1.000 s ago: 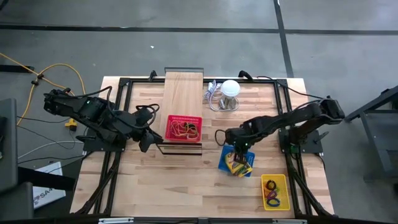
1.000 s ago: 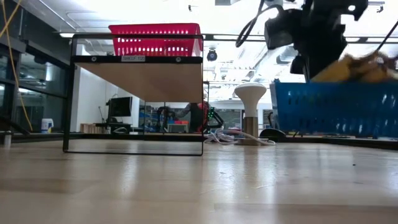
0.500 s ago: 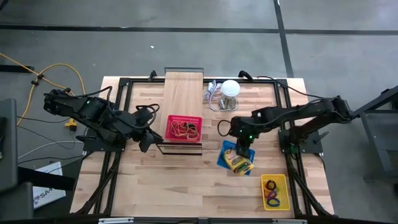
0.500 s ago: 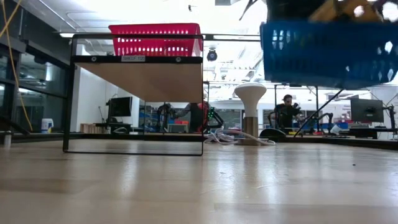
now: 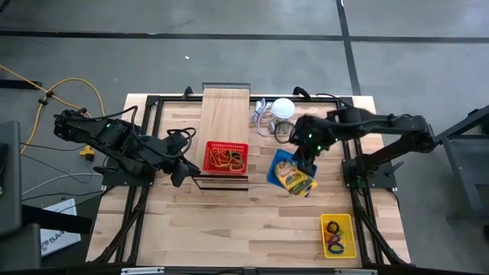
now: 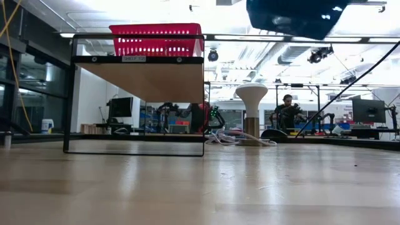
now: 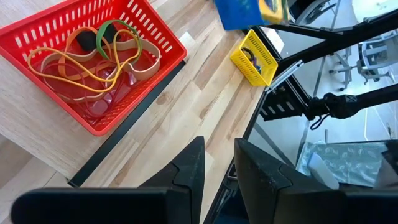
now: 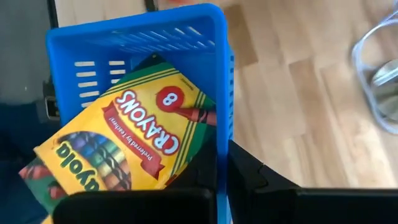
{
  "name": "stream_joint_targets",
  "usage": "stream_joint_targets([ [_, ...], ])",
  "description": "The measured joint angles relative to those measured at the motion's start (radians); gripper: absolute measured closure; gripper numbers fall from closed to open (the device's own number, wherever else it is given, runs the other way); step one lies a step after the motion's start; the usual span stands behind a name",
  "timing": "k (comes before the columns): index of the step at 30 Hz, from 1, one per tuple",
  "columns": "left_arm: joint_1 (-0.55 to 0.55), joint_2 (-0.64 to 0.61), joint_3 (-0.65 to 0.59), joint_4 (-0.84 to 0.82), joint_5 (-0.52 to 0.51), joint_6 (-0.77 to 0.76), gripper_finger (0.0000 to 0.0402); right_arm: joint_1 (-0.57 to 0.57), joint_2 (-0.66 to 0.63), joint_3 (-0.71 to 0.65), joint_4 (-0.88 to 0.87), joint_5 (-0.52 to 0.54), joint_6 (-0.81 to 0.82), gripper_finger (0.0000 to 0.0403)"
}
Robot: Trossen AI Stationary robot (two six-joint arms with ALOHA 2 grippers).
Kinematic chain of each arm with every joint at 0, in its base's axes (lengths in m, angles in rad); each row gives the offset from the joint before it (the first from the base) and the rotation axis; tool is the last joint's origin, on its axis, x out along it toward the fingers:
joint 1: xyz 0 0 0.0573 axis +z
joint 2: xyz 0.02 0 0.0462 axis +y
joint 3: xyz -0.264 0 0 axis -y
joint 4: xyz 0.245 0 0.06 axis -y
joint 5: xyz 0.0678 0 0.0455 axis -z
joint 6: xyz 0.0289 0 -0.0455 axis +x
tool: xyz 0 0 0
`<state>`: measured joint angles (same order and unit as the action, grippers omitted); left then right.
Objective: Pick & Place Office Desk Supplies
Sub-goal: Put the blue bin on the shelf
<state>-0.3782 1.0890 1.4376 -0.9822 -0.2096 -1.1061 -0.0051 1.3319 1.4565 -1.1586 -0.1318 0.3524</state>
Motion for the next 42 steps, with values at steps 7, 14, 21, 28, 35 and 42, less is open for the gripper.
stream_joint_targets([
  [7,0.000,0.000,0.000,0.000,0.000,0.000,0.0318,-0.110,0.001,0.046,-0.062,-0.054,-0.036,0.0399],
  [14,0.000,0.000,0.000,0.000,0.000,0.000,0.0318,-0.187,0.016,0.046,-0.047,-0.077,-0.108,0.0399],
  [21,0.000,0.000,0.000,0.000,0.000,0.000,0.0318,-0.289,0.106,0.108,0.002,-0.123,-0.229,0.0399],
  [28,0.000,0.000,0.000,0.000,0.000,0.000,0.0318,-0.350,0.258,0.330,-0.008,-0.027,-0.392,0.0399],
  [35,0.000,0.000,0.000,0.000,0.000,0.000,0.0318,-0.397,0.434,0.529,-0.024,-0.011,-0.540,0.0399],
  [42,0.000,0.000,0.000,0.000,0.000,0.000,0.0318,-0.444,0.569,0.669,-0.031,-0.072,-0.617,0.0399],
])
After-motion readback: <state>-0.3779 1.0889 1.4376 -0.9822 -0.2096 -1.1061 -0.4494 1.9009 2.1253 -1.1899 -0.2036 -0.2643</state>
